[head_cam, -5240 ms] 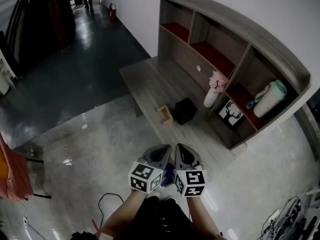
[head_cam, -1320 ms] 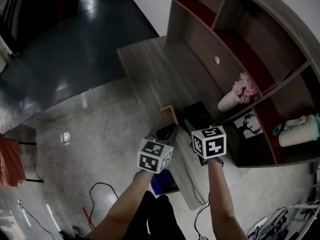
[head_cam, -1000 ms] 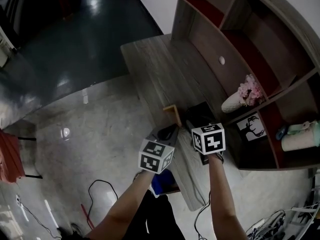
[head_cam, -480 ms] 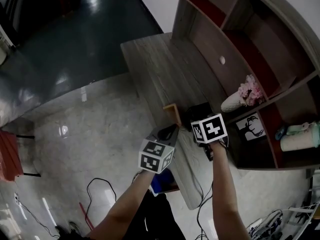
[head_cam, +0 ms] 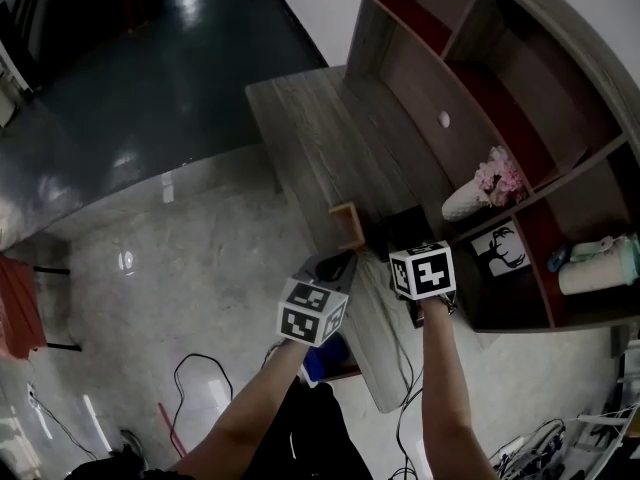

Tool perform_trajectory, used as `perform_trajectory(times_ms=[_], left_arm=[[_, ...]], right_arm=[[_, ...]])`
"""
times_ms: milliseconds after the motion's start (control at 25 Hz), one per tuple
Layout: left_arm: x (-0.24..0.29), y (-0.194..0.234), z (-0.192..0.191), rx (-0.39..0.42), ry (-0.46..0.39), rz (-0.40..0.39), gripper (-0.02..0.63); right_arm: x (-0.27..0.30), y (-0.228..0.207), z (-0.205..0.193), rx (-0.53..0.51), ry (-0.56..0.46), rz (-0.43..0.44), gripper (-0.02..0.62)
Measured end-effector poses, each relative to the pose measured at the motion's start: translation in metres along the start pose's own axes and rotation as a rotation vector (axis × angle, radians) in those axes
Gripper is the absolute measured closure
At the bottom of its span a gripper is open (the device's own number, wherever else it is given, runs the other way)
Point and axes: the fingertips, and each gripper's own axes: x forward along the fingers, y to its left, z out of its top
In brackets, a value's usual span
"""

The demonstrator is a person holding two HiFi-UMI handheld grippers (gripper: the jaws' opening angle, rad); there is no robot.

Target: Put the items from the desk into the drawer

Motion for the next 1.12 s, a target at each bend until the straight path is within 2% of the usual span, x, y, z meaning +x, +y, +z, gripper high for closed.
perform_trajectory(times_ms=[280,440,720,1120], left_arm=[[-0.022,-0.008,-0.002,0.013,0.005,-0.002,0.595],[-0.037,-0.015,-0.001,0.018,-0.001,-0.005,0.595],[-0.059,-0.036,0.002,0.058,-0.004,-0.029,0.595],[-0.089,-0.072,-0.006,0.052,-0.004,-0.054,0.595]], right_arm=[[-0.025,0.001,-0.010,0.075,-0.060,-0.002,0.557],[-0.046,0.005,-0.014,0.055,-0.077,-0.033,0.557],[-0.084,0.036,-0.023,0.009,-0.117,-0.036,0.557],[-0.131,0.073,-0.057,0.025,-0.165,-0.031,0.557]])
